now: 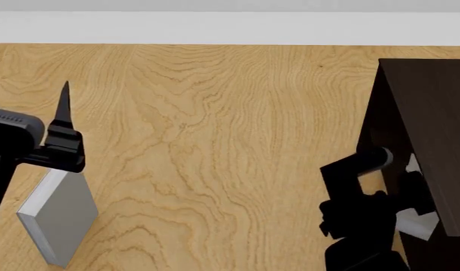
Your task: Pick up the book on the right and place it on the cabinet shelf.
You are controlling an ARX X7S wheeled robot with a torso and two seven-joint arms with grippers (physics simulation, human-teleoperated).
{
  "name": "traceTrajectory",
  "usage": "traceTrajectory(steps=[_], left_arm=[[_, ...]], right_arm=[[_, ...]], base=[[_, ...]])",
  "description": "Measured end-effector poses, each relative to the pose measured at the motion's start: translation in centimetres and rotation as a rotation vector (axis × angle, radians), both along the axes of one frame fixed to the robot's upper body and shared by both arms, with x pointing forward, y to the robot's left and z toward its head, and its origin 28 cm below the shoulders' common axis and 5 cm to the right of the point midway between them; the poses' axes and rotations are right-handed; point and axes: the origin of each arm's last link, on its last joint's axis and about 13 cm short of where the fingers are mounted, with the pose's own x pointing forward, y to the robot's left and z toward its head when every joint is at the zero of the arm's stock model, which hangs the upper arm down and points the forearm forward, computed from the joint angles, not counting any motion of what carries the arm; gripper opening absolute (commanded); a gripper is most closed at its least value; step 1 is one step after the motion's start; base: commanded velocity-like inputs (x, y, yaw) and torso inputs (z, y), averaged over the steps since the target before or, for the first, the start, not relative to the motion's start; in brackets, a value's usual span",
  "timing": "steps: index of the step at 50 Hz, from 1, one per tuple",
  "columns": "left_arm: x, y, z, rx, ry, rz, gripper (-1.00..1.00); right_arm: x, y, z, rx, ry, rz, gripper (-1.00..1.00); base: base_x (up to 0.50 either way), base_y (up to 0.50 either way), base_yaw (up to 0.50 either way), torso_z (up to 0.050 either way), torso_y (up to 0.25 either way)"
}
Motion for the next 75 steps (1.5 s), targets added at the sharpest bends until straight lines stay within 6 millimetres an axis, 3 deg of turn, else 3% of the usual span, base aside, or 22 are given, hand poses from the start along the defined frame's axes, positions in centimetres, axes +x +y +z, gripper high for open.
traceTrajectory(steps=[22,36,43,55,65,75], left_arm=[[-0.3,0.1,0.4,-0.002,-0.010,0.003,1.00],[-0.6,0.2,0.8,-0.004,-0.019,0.003,1.00],[-1.1,0.2,1.1,-0.003,-0.027,0.004,1.00],[-2.0,0.2,1.5,-0.004,-0.042,0.004,1.00],[-3.1,0.3,1.7,-0.018,-0.049,0.009,1.00],[-4.5,0.8,2.0,-0.035,-0.058,0.028,1.00]], right_arm=[[-0.5,3.1,1.0,0.054,-0.015,0.151,1.00],[-2.9,4.4,4.1,0.124,-0.073,0.233,1.00],[-5.6,5.1,6.6,0.181,-0.116,0.277,1.00],[-12.3,5.6,12.5,0.251,-0.191,0.340,1.00],[-17.5,5.5,16.1,0.233,-0.267,0.360,1.00],[-22.9,3.5,19.2,0.140,-0.336,0.407,1.00]], base=[[0.00,0.00,0.00,0.000,0.000],[0.00,0.00,0.00,0.000,0.000],[0.00,0.00,0.00,0.000,0.000],[0.00,0.00,0.00,0.000,0.000],[0.00,0.00,0.00,0.000,0.000],[0.00,0.00,0.00,0.000,0.000]])
